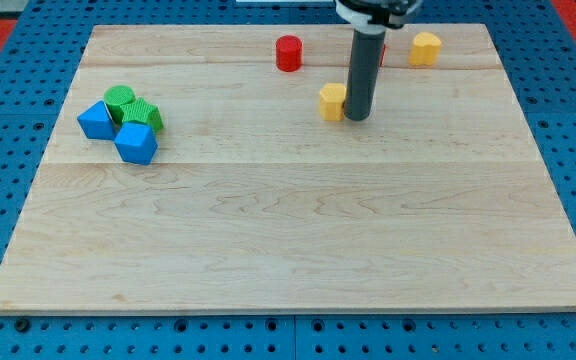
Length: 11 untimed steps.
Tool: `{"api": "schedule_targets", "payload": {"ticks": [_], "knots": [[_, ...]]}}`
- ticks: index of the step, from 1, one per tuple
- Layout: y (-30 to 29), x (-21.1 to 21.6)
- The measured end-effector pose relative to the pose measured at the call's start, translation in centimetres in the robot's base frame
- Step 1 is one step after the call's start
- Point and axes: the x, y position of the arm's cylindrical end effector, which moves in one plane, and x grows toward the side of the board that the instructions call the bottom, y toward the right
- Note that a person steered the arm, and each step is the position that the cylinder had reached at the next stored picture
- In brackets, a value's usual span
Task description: Move the yellow hexagon towards top center of the board
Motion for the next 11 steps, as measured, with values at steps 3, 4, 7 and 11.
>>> {"api": "schedule_targets", "payload": {"ticks": [3, 4, 7, 11], "knots": [[-4.3, -4.3], [-8.7, -4.2], [-11.6, -1.0], [-21.4, -1.5]]}}
